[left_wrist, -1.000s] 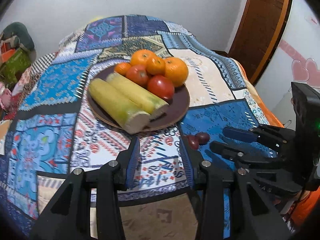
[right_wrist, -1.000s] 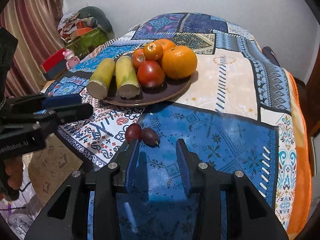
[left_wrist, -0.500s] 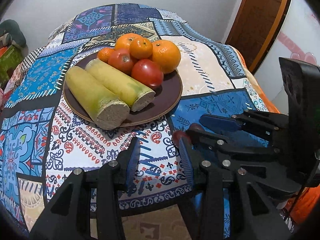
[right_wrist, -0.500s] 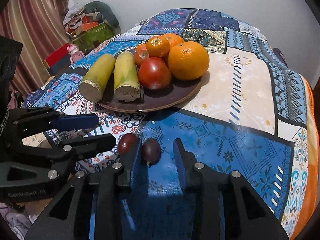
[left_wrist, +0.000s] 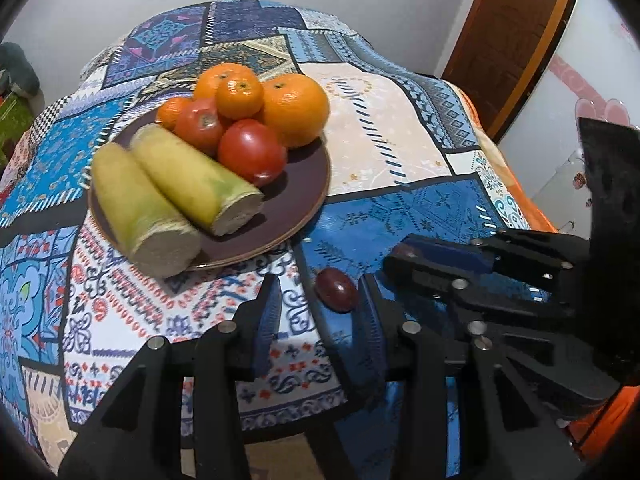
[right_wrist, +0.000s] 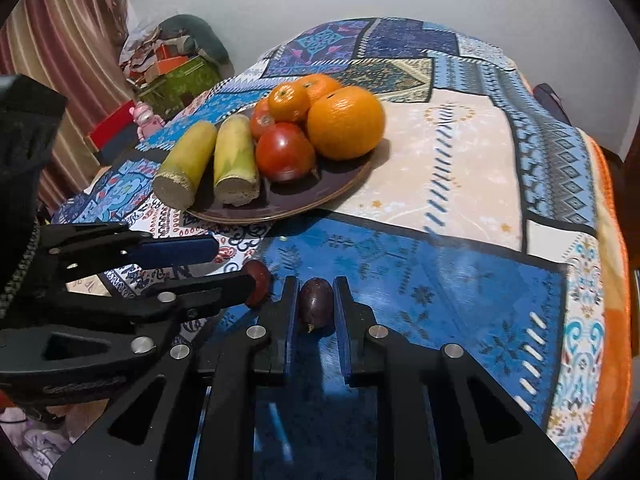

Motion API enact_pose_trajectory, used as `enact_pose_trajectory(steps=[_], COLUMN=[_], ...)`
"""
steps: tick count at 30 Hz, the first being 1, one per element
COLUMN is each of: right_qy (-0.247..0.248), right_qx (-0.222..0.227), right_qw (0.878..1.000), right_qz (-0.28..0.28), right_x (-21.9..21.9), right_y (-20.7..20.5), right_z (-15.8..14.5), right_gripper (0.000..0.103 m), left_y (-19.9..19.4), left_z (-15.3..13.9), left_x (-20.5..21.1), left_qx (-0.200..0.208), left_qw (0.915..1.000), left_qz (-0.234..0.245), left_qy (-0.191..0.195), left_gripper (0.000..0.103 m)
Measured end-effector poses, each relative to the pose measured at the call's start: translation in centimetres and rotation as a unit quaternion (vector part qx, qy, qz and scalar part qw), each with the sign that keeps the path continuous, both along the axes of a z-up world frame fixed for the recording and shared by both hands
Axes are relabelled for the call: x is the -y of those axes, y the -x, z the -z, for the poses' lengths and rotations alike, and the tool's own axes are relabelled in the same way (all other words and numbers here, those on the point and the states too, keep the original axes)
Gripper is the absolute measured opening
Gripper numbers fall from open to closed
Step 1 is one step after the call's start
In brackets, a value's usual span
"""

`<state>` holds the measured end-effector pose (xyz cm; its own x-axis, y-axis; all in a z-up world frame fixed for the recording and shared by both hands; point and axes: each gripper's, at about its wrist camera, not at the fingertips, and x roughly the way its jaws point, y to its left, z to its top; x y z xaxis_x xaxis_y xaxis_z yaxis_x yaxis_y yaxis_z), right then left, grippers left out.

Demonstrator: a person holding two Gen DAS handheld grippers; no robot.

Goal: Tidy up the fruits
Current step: 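Grasp a dark plum with the right gripper while the left grasps the other plum, then carry both plums onto the plate and release them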

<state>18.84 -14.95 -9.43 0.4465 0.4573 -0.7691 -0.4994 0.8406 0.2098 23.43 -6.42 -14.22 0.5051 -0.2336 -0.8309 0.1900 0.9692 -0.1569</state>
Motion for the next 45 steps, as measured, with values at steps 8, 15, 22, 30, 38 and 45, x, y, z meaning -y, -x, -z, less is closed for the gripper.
enact_pose_trajectory(steps=[8,15,22,30,38,45], right_qy=[-0.014,-0.017,-0.019,-0.024,-0.029,-0.026], right_qx=[0.002,0.004,0.012,0.019,0.021,0.020], right_qw=[1.000,1.000,1.000,1.000,0.999,0.999], right_qz=[0.019,0.014,0.008,0.000,0.003,-0.003], right_x=[1.7,1.3,0.0,-1.7,-2.4,-3.3], right_y=[-0.1,-0.1,-0.9,-2.1,-3.3,-3.7], right_z=[-0.4,-0.6,-1.2,-1.6,-1.7,-1.7], right_gripper=[0.015,0.015,0.015,0.015,0.015,0.015], left_y=[-1.4,-0.8,-0.2,-1.4,-2.4,-2.4], left_z=[1.3,0.4,-1.6,-2.3,-1.9,-3.5], left_x=[1.4,0.2,-1.7,-2.8,-2.7,-3.6], left_qx=[-0.013,-0.001,0.026,0.036,0.033,0.052], left_qw=[0.9996,0.9999,0.9995,0.9989,0.9991,0.9982], left_qz=[0.004,-0.006,-0.017,-0.028,-0.028,-0.029], left_qy=[-0.026,-0.012,-0.010,-0.004,-0.001,0.000], left_gripper=[0.022,0.021,0.021,0.021,0.021,0.021])
